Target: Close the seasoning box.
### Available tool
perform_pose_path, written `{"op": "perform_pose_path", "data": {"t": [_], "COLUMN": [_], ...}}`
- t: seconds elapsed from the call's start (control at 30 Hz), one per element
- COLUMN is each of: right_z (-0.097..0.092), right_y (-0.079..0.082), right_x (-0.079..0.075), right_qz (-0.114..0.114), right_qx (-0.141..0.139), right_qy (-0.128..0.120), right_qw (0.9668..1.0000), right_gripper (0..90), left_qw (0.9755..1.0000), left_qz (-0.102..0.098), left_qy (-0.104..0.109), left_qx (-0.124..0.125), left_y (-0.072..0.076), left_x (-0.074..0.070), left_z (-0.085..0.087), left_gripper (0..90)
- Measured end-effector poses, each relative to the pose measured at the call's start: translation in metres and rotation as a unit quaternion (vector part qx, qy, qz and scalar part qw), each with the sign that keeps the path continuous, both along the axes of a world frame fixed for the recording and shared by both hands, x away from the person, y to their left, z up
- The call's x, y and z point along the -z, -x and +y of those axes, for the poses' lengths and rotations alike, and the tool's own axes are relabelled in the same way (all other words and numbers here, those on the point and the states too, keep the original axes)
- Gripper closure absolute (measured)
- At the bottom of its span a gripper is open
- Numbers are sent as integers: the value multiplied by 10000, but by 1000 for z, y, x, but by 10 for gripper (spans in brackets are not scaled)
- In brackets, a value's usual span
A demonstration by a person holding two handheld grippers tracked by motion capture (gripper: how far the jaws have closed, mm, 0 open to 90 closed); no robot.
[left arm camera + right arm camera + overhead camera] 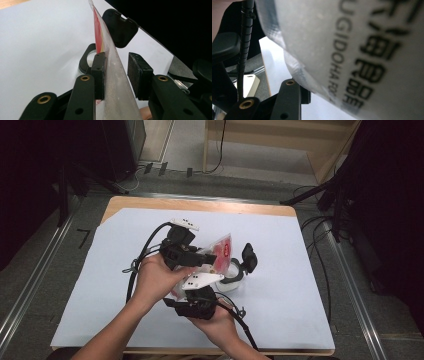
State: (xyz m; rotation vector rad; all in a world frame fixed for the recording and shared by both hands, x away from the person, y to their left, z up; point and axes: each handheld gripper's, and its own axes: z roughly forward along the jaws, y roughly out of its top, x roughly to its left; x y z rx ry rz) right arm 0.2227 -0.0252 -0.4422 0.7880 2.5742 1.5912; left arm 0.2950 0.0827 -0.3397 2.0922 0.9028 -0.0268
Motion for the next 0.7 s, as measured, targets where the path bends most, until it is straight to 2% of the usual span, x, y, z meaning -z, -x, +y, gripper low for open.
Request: {"op": "perform_pose_path", "data": {"t": [0.2, 0.33, 0.7], "right_z": [0, 0, -1], "right_y": [0, -1, -1], "right_x": [-1, -1, -1], "right_qz": [31, 14, 17], "right_qx": [8, 24, 23], "right_qy": [-19, -31, -63], "right_qw": [10000, 10000, 10000], "right_gripper": [634, 633, 633], "left_qw": [10000, 10000, 9999], "left_qz": [25, 52, 103], "left_qy": [-17, 61, -21], "left_qx": [2, 6, 12], "left_y": [-1, -2, -3], "left_x": [-1, 0, -2], "left_z": [0, 0, -2], "left_gripper": [683, 682, 684]}}
